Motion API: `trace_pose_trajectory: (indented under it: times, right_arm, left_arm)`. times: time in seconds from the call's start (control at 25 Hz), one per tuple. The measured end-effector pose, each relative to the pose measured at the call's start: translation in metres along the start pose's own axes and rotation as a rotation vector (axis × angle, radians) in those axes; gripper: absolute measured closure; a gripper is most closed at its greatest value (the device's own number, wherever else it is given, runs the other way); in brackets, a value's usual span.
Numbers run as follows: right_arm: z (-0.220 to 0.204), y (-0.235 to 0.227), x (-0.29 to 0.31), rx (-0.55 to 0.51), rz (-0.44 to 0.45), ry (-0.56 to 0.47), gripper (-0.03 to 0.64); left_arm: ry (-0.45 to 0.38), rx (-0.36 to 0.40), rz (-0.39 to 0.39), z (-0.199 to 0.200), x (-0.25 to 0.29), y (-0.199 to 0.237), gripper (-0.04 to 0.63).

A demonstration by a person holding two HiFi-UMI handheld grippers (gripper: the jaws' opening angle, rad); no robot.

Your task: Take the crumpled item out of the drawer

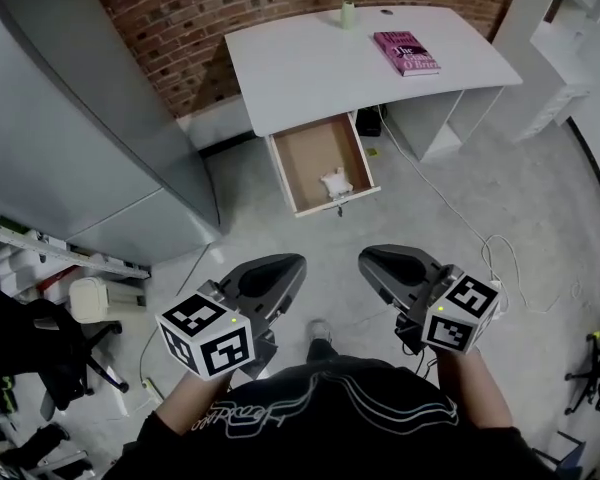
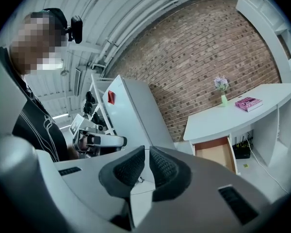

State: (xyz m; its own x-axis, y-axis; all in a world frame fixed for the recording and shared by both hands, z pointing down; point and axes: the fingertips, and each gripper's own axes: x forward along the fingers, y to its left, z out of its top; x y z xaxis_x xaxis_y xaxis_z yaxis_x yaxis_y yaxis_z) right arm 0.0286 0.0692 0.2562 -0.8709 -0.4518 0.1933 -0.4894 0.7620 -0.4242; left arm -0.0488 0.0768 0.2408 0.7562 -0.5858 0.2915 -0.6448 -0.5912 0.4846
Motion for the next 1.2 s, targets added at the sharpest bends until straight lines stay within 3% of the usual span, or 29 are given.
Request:
trace_pose_trajectory:
  times: [0.2, 0.72, 1.0, 1.2]
  right_arm:
    - [0.019, -0.03, 0.021, -0.016, -0.002, -0.003, 0.561]
    - [0.027, -0.102, 0.061, -0.016, -0.113, 0.001, 0.56]
    - [0.023, -0.187, 0.109, 0.045, -0.194, 0.067, 0.558]
    - [0.006, -0.26, 0.156, 0.092, -0.258, 0.139, 0.465]
  left_arm:
    - [-0.014, 0.008, 0.009, 0.024, 0.022, 0.03, 0.572]
    - [0.044, -0.012, -0.046, 0.03, 0.068, 0.089, 0.572]
    - [0.117, -0.046, -0.078, 0.049, 0.126, 0.163, 0.572]
    - [0.178, -0.078, -0.077, 0.047, 0.172, 0.228, 0.572]
